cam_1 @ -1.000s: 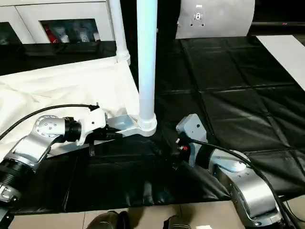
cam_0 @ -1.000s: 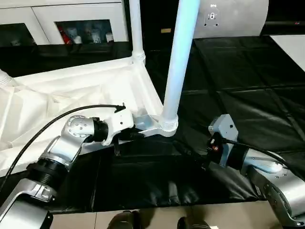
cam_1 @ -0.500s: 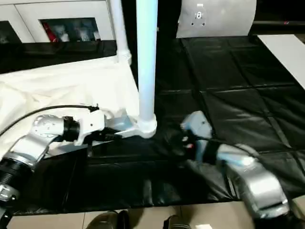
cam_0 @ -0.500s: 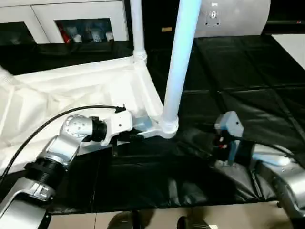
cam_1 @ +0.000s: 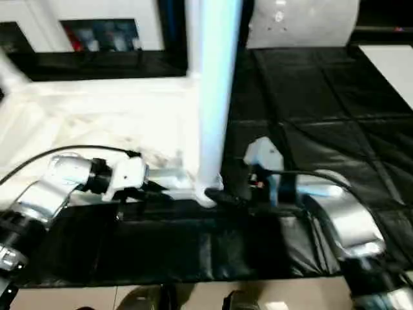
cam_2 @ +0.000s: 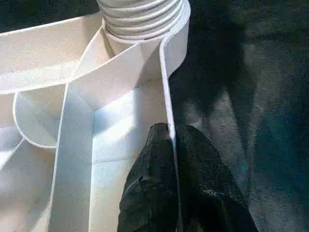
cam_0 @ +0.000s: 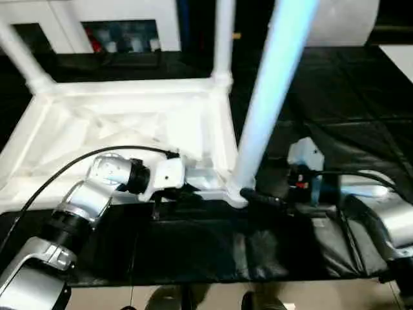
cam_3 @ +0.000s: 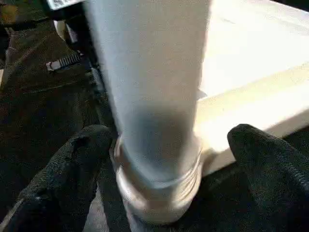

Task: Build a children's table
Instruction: Rotate leg to tighten

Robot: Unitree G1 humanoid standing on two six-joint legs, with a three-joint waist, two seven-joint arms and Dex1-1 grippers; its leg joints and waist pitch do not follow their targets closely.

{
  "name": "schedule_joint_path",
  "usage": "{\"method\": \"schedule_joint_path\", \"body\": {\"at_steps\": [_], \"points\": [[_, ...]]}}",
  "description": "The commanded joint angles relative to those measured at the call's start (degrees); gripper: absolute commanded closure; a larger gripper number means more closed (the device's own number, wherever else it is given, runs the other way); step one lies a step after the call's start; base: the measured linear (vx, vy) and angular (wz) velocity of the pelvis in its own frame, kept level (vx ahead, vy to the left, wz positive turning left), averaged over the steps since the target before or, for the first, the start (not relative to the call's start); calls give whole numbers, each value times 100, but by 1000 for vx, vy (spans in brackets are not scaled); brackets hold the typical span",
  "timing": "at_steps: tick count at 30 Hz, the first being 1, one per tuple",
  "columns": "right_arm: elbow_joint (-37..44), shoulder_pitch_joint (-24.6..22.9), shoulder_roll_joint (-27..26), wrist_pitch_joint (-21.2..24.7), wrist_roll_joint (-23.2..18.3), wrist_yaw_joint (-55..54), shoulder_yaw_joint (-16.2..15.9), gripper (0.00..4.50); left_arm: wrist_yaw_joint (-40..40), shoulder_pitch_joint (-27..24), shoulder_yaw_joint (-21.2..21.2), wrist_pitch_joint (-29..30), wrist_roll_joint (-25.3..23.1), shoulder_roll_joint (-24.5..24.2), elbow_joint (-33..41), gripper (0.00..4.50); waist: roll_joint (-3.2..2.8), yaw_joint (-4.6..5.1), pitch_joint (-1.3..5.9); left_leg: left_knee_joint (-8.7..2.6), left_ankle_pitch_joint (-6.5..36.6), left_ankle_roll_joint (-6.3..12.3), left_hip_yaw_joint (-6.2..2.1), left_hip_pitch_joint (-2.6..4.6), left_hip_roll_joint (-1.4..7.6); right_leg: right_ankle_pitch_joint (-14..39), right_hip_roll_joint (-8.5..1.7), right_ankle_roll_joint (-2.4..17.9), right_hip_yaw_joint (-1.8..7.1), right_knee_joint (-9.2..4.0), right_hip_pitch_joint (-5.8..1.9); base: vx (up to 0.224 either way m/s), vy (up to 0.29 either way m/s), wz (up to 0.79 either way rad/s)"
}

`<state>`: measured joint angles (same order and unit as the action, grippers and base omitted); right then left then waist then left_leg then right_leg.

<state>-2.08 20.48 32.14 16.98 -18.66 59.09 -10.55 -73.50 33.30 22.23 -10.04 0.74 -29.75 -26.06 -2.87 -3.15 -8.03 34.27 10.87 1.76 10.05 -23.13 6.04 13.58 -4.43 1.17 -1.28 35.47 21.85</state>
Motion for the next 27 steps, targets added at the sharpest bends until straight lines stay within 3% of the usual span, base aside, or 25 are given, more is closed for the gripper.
{"method": "schedule_joint_path", "body": {"at_steps": [1, 3, 17, 27], "points": [[-310, 224, -114, -247, 222, 33, -166, 38, -250, 4, 304, -156, -190, 64, 141, 450, 69, 68, 394, -437, 454, 709, -253, 211, 734, -455, -546, 1865, 236, -284, -163, 0, 0, 0], [-354, 253, -104, -323, 267, 133, -235, 73, -249, 6, 305, -152, -193, 69, 145, 450, 76, 68, 387, -445, 502, 695, -247, 217, 738, -425, -552, 1839, 243, -295, -161, 0, 0, 0], [-832, 454, -113, -724, 467, 592, -434, 180, -255, 24, 281, -184, -248, 68, 60, 450, 91, 55, 357, -478, 662, 704, -241, 200, 758, -274, -570, 1778, 258, -325, -151, 0, 0, 0], [-910, 413, -132, -727, 529, 718, -483, 197, -242, 33, 253, -137, -246, 73, 30, 450, 88, 55, 336, -520, 889, 598, -246, 204, 766, 16, -571, 1752, 274, -365, -137, 0, 0, 0]]}}
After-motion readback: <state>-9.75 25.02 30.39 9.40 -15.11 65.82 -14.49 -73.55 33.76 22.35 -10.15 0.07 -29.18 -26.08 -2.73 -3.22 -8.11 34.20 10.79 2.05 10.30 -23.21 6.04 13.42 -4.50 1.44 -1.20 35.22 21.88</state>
